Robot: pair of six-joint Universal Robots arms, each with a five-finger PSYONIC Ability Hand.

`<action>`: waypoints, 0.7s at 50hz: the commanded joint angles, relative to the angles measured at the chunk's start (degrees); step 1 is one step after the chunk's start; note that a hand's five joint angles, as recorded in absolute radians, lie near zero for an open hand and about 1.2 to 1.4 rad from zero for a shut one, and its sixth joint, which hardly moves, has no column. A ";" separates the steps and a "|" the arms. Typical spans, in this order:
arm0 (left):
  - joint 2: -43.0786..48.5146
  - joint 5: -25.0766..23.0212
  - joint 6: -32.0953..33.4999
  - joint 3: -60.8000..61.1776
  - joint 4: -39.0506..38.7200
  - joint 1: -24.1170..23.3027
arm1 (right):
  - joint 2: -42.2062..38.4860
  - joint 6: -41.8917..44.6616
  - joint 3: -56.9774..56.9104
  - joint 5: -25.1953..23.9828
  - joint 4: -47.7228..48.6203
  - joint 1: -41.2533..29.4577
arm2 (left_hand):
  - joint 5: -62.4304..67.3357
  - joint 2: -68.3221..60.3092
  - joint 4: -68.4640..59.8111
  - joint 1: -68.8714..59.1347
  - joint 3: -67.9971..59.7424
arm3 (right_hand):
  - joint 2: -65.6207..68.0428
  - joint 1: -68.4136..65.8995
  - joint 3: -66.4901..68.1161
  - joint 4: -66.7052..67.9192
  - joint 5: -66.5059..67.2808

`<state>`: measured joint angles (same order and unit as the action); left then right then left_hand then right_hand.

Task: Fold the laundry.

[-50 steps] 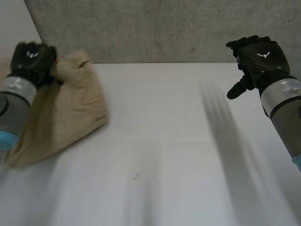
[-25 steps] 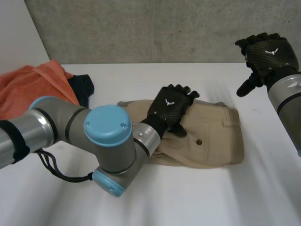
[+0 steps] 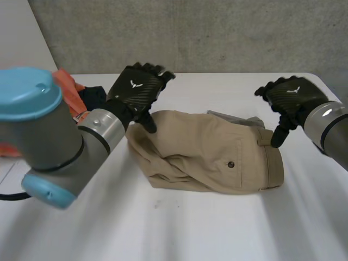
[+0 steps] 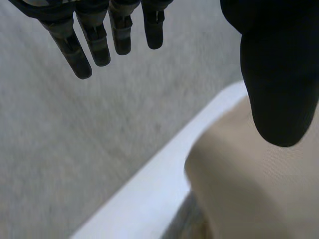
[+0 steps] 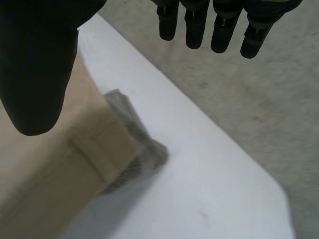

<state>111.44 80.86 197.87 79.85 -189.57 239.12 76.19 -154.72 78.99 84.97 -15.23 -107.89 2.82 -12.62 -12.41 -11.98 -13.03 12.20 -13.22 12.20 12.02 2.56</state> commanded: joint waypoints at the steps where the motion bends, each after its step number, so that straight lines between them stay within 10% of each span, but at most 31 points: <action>1: 12.48 -6.40 4.62 -10.32 10.00 5.48 | -7.10 -3.92 -2.61 -5.25 0.11 0.23 | 0.25 -0.46 -0.66 -1.09 -0.04 | -2.20 3.22 -2.20 -2.02 -2.56; 9: 21.01 -13.97 7.71 -16.92 11.68 6.01 | -15.27 -6.91 -7.97 -6.49 0.11 0.05 | 6.78 -6.99 -7.19 -7.62 -6.57 | 12.32 -11.30 12.32 12.49 11.95; 16: 22.86 -13.54 8.06 -21.66 9.49 5.75 | -20.46 -7.36 -13.15 -6.31 1.51 -0.03 | 65.98 -66.19 -66.39 -66.82 -65.77 | 59.73 -58.71 59.73 59.91 59.36; 25: 19.97 1.74 8.15 -35.01 -12.18 5.92 | -16.62 -7.97 -22.04 -2.64 29.39 -0.04 | 67.18 -67.38 -67.59 -68.02 -66.97 | 67.80 -66.78 67.80 67.98 67.44; 35: 11.97 2.46 7.53 -31.44 -25.50 5.05 | -11.94 -7.71 -20.63 1.69 47.22 -1.70 | 67.18 -67.38 -67.59 -68.02 -66.97 | 67.80 -66.78 67.80 67.98 67.44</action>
<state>127.41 84.25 205.74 44.61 -211.52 244.92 62.98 -162.53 57.85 86.05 28.56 -108.46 55.42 -68.36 -68.58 -66.47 -68.06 66.88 -64.51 67.68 68.44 54.17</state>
